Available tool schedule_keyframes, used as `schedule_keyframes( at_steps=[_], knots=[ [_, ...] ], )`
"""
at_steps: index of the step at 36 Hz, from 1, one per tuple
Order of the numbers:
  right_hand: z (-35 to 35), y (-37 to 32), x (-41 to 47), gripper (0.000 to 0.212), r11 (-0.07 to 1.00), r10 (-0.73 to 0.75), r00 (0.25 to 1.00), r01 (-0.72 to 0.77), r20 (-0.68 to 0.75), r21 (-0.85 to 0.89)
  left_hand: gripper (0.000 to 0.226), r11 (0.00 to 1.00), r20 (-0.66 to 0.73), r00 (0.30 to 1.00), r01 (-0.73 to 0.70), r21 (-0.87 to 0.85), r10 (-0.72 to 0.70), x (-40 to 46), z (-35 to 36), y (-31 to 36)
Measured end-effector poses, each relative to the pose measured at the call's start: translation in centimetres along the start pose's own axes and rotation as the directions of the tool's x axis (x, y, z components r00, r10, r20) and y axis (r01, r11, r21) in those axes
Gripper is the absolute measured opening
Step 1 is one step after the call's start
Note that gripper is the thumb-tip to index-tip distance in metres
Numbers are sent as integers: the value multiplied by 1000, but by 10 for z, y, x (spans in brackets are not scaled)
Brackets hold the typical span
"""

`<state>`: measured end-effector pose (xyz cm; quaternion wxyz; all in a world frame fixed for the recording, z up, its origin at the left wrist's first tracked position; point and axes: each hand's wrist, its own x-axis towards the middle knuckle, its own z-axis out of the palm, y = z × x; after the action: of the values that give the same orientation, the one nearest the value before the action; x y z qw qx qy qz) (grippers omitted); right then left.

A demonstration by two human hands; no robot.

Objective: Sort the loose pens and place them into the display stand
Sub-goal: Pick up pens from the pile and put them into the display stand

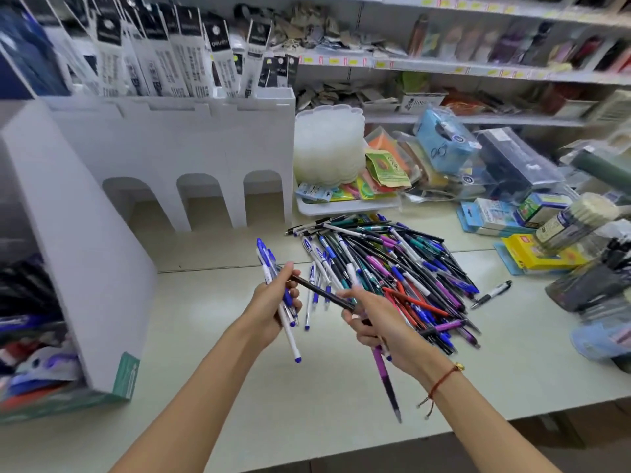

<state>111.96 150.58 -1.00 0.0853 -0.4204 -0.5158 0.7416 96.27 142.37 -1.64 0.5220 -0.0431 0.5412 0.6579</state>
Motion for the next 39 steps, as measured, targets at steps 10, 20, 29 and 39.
schedule_keyframes(
  at_steps=[10,20,29,39],
  knots=[
    [14,-16,5,30,776,71,985,46,-159,629,27,996,-34,996,-87,-16,87,-52,-35,13],
    [103,-52,-18,34,834,-52,979,-66,197,548,31,847,191,976,-11,532,-107,-118,-68,41],
    [212,-41,-46,37,823,-133,987,59,91,565,18,880,209,978,-105,462,7,-164,-140,67],
    [334,-20,-88,28,928,-333,939,342,84,-145,18,874,199,967,-233,427,160,-211,-267,120]
  ],
)
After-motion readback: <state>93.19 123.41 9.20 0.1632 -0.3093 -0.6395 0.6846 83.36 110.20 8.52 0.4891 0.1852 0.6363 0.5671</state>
